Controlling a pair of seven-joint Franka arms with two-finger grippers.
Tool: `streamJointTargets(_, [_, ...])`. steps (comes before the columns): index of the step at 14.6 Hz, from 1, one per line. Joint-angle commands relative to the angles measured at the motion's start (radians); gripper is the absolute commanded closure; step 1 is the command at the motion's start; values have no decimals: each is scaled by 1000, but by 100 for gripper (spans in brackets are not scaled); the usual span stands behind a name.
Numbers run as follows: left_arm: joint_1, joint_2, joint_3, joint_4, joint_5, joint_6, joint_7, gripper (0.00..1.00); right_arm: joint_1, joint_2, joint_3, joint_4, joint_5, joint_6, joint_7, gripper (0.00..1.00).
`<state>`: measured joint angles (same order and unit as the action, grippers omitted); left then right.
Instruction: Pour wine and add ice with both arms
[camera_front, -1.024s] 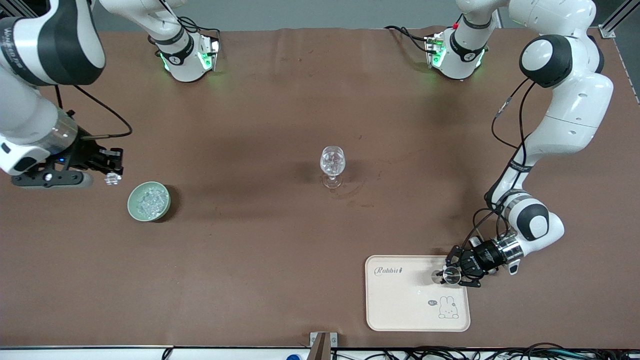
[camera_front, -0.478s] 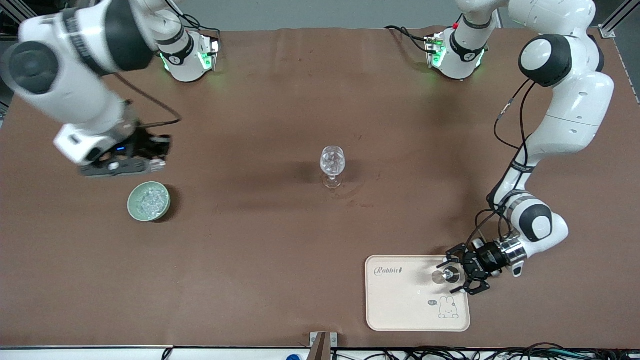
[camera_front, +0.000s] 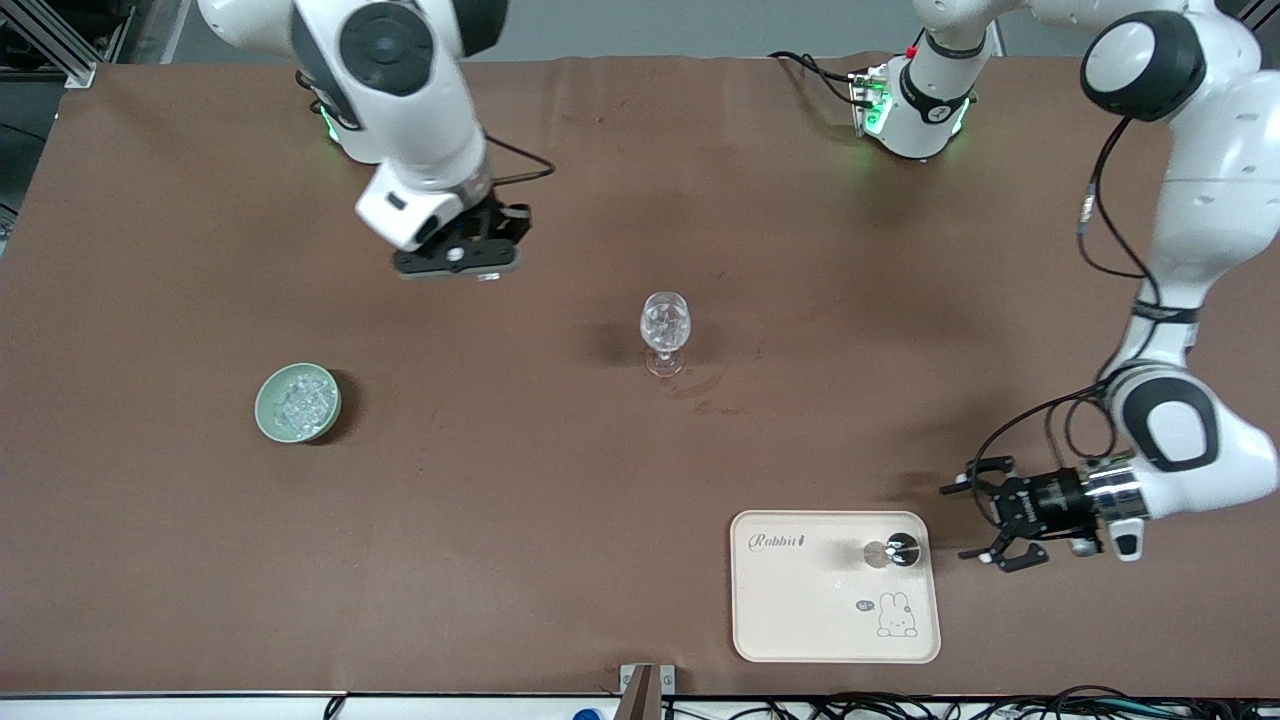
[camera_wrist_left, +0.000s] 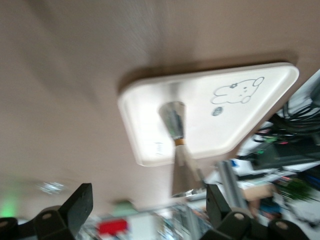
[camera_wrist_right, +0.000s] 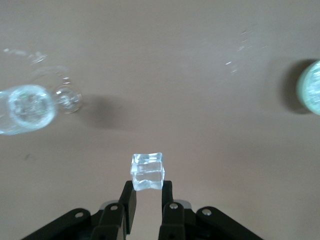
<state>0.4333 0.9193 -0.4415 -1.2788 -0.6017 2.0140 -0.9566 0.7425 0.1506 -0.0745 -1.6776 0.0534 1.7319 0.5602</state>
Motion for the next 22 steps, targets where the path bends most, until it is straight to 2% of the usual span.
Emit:
streamJointTargets(1, [-14, -141, 4, -57, 188, -59, -45, 0, 70, 95, -14, 91, 72, -5, 79, 99])
streamJointTargets(6, [-67, -335, -14, -57, 474, -243, -51, 0, 175, 156, -14, 116, 135, 67, 173, 99])
streamJointTargets(10, [-128, -457, -127, -57, 734, -343, -33, 0, 216, 220, -14, 121, 172, 167, 219, 99])
streamJointTargets(12, [-125, -506, -207, -57, 857, -394, 50, 0, 216, 298, -14, 210, 171, 179, 256, 99])
streamJointTargets(13, [-120, -534, -229, -57, 899, -411, 106, 0, 215, 337, -16, 252, 171, 176, 257, 99])
streamJointTargets(16, [-113, -612, -232, -59, 910, -437, 307, 0, 204, 397, -18, 314, 166, 181, 253, 99])
streamJointTargets(17, [-117, -644, -221, -60, 901, -440, 372, 0, 199, 408, -21, 331, 166, 179, 251, 99])
streamJointTargets(19, [-154, -700, -151, -71, 883, -461, 497, 0, 172, 408, -22, 348, 164, 178, 247, 99])
streamJointTargets(20, [-192, -720, -94, -70, 854, -497, 568, 0, 170, 409, -22, 363, 164, 179, 247, 99])
streamJointTargets(22, [-295, -779, 86, -91, 754, -527, 668, 0, 164, 420, -22, 374, 163, 184, 247, 99])
